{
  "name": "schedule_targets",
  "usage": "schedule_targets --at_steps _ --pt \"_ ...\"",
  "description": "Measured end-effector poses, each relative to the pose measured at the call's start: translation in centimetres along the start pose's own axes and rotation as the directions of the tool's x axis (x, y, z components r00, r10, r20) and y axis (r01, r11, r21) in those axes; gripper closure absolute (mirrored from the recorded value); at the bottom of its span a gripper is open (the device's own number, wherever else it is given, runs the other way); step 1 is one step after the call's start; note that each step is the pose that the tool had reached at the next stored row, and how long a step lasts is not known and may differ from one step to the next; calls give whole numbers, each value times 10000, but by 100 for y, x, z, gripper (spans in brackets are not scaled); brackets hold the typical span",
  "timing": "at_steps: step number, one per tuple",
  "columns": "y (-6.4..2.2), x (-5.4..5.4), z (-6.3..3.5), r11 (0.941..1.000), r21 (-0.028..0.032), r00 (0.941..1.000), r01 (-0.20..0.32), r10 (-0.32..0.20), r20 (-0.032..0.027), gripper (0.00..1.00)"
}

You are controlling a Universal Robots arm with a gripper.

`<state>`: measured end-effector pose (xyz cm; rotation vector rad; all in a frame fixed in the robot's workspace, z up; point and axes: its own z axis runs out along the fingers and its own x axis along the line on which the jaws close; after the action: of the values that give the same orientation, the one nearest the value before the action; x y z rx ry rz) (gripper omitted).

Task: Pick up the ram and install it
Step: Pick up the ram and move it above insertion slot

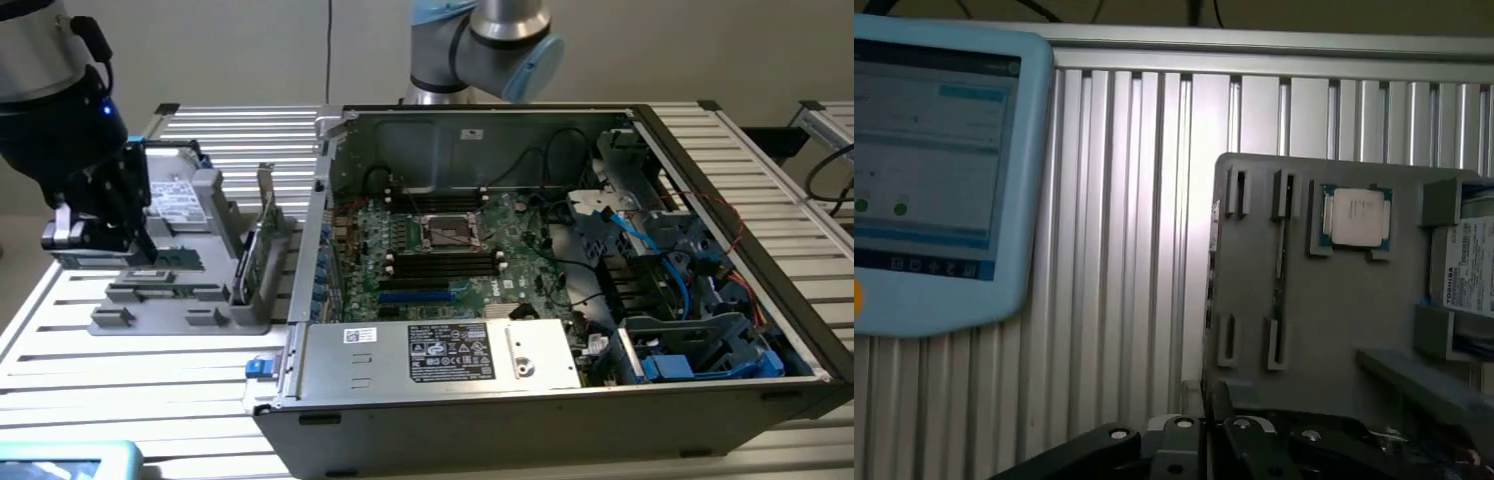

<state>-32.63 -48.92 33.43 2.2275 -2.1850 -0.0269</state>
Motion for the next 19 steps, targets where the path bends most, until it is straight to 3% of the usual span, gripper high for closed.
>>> schedule_targets --at_steps 10,13,19 --pt "-323 122 -463 10000 -97 10000 3 -3 3 86" --pt "-426 152 -593 9999 -150 10000 4 -4 3 86" --pt "-685 179 -720 9998 -187 10000 3 -3 8 86"
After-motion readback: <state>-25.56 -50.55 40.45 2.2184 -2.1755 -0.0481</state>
